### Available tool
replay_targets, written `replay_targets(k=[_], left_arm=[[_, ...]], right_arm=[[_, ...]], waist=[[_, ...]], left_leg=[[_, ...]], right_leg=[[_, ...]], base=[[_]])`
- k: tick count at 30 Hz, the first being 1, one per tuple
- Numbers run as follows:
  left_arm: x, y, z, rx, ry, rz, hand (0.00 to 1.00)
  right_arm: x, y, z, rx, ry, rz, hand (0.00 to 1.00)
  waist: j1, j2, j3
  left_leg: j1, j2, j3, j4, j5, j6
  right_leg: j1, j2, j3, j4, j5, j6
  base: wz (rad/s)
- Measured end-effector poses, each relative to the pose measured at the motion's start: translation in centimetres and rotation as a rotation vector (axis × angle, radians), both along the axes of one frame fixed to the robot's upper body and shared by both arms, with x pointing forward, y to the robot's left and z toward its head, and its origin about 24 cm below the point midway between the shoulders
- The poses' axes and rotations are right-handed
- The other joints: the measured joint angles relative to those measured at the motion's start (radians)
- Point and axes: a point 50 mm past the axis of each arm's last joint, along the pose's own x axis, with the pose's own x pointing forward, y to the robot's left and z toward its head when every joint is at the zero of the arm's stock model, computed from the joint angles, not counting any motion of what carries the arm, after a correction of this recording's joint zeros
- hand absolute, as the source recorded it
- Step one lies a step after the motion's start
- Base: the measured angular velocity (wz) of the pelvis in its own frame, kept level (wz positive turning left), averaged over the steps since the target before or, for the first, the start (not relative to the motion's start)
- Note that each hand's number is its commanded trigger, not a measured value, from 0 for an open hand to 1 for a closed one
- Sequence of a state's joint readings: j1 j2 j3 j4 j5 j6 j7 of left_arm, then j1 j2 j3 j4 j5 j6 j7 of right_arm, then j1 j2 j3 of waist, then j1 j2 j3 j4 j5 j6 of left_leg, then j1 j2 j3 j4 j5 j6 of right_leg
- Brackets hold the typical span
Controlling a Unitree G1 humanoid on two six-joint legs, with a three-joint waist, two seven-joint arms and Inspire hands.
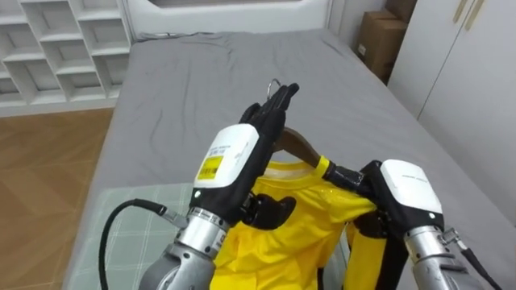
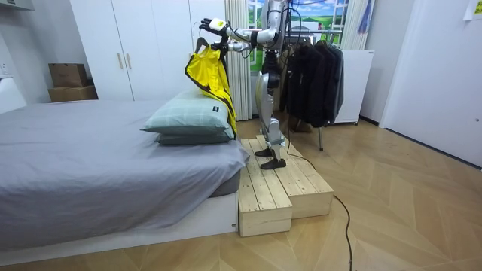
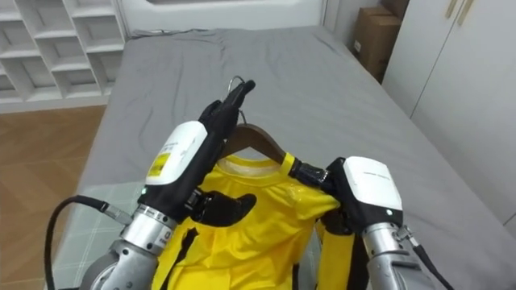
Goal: Hang clothes
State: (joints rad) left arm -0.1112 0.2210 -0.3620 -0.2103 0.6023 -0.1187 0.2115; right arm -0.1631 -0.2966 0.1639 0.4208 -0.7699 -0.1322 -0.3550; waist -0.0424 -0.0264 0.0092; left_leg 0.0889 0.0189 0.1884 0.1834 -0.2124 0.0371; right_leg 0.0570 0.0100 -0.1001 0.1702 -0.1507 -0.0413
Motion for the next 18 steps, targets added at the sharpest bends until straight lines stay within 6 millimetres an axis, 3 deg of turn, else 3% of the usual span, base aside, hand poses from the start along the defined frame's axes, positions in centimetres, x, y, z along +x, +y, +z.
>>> replay_targets(k=[1, 4, 10, 18], left_arm=[[-0.1, 0.4, 0.6, -0.026, -0.038, 0.023, 0.00], [0.0, 1.5, 1.5, -0.081, -0.112, 0.092, 0.00], [0.1, 3.8, 2.5, -0.146, -0.206, 0.212, 0.00], [-0.7, 6.1, 3.3, -0.189, -0.308, 0.314, 0.00]], right_arm=[[-0.1, -0.1, 0.0, 0.011, -0.011, -0.013, 1.00], [-0.6, -1.0, -0.4, 0.054, -0.015, -0.065, 1.00], [-1.3, -3.2, -1.5, 0.055, 0.025, -0.160, 1.00], [-1.8, -4.7, -1.4, 0.054, 0.013, -0.223, 1.00]], waist=[[-0.001, 0.003, -0.0076], [0.005, 0.005, -0.0143], [0.024, 0.004, -0.0136], [0.030, -0.002, -0.0139]], left_leg=[[0.001, 0.000, 0.000, 0.000, 0.000, 0.000], [0.017, 0.001, -0.001, -0.001, 0.000, 0.000], [0.026, 0.000, -0.002, 0.000, 0.000, 0.000], [0.018, -0.002, 0.001, -0.002, 0.000, 0.000]], right_leg=[[0.001, 0.000, -0.001, 0.000, 0.000, 0.000], [0.017, 0.001, -0.005, 0.000, 0.000, 0.000], [0.025, 0.000, -0.001, 0.001, 0.000, 0.000], [0.010, -0.002, 0.001, 0.001, -0.002, 0.002]], base=[[0.00], [0.00], [0.00], [-0.01]])
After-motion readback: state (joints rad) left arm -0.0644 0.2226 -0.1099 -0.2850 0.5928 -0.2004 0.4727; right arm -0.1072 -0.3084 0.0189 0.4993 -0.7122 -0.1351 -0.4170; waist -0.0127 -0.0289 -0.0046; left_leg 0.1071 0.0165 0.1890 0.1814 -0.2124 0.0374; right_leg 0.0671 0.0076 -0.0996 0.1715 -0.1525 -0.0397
